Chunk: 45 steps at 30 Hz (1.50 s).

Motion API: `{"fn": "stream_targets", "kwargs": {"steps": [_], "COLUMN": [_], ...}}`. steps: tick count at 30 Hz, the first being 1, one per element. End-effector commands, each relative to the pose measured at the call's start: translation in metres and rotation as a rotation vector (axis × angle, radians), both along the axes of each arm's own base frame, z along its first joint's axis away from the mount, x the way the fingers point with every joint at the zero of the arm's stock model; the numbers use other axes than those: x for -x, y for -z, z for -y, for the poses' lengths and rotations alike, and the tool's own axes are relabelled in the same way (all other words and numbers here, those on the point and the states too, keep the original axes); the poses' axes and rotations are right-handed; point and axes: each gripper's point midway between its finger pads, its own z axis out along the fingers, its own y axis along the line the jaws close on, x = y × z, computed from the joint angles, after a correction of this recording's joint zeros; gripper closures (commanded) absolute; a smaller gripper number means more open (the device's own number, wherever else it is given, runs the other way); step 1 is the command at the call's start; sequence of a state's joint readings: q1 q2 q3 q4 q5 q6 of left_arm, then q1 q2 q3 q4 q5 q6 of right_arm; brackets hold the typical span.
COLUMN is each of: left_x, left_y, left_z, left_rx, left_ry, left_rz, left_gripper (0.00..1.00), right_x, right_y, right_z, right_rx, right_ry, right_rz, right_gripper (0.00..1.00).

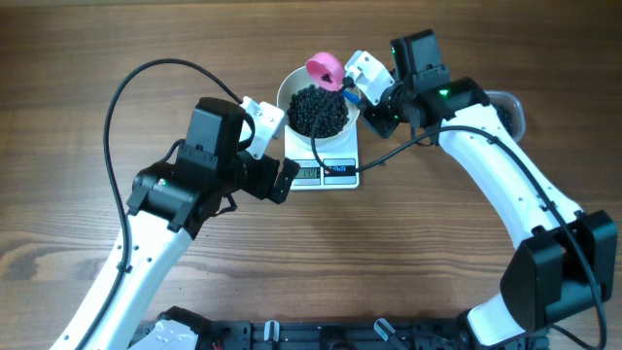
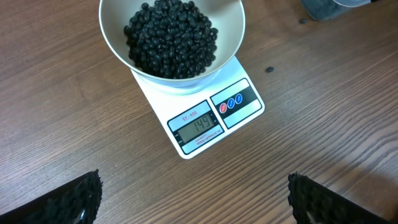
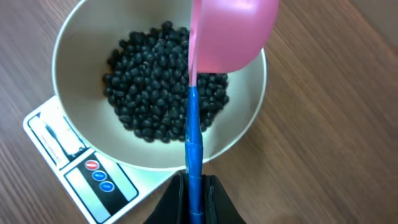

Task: Scoop item into bowl and weigh 150g on scale
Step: 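Tip the scoop to pour a small amount of beans into the bowl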

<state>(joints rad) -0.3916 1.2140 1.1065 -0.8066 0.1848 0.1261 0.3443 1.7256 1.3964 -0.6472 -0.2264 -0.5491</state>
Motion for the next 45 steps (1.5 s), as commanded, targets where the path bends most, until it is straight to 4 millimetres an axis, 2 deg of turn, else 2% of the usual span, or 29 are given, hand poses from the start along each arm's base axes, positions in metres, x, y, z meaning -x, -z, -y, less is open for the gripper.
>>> {"fn": "stream_targets", "kwargs": {"steps": [1, 3, 4, 6, 10, 20, 23, 28, 32, 35, 39, 42, 45], "left_x": [-0.001, -0.001, -0.001, -0.001, -0.001, -0.001, -0.001, -0.001, -0.001, -0.001, -0.001, -0.001, -0.001], "left_y": [-0.007, -0.007, -0.007, -0.007, -0.007, -0.007, -0.007, -0.007, -0.007, -0.007, -0.007, -0.007, -0.007], "left_z": [0.005, 0.005, 0.005, 0.005, 0.005, 0.005, 0.005, 0.005, 0.005, 0.005, 0.005, 0.005, 0.005], "left_rx": [0.02, 0.02, 0.02, 0.02, 0.02, 0.02, 0.02, 0.02, 0.02, 0.02, 0.02, 0.02, 0.02], "left_ry": [0.011, 0.011, 0.011, 0.011, 0.011, 0.011, 0.011, 0.011, 0.011, 0.011, 0.011, 0.011, 0.012], "left_rz": [0.009, 0.009, 0.009, 0.009, 0.009, 0.009, 0.009, 0.009, 0.009, 0.009, 0.009, 0.009, 0.009], "left_gripper": [0.0, 0.0, 0.0, 0.0, 0.0, 0.0, 0.0, 0.0, 0.0, 0.0, 0.0, 0.0, 0.0], "right_x": [0.001, -0.004, -0.002, 0.012, 0.005, 0.003, 0.013, 0.006, 0.016, 0.005, 0.015, 0.005, 0.023], "right_y": [-0.008, -0.009, -0.009, -0.008, -0.008, -0.009, -0.008, -0.008, -0.006, -0.008, -0.005, -0.007, -0.004], "right_z": [0.002, 0.006, 0.002, -0.01, -0.004, -0.002, -0.011, -0.004, -0.01, -0.004, -0.009, -0.002, -0.014], "right_rx": [0.045, 0.055, 0.022, -0.023, -0.002, -0.009, -0.031, -0.027, -0.035, -0.023, -0.011, -0.009, -0.024], "right_ry": [-0.047, -0.011, -0.003, -0.093, -0.04, -0.007, -0.085, 0.005, -0.066, 0.013, -0.084, 0.018, -0.136], "right_rz": [0.052, 0.064, 0.044, 0.005, 0.019, 0.015, -0.004, -0.008, -0.028, -0.002, -0.012, -0.002, -0.028], "right_gripper": [0.96, 0.96, 0.96, 0.96, 0.96, 0.96, 0.96, 0.96, 0.96, 0.96, 0.96, 0.96, 0.96]}}
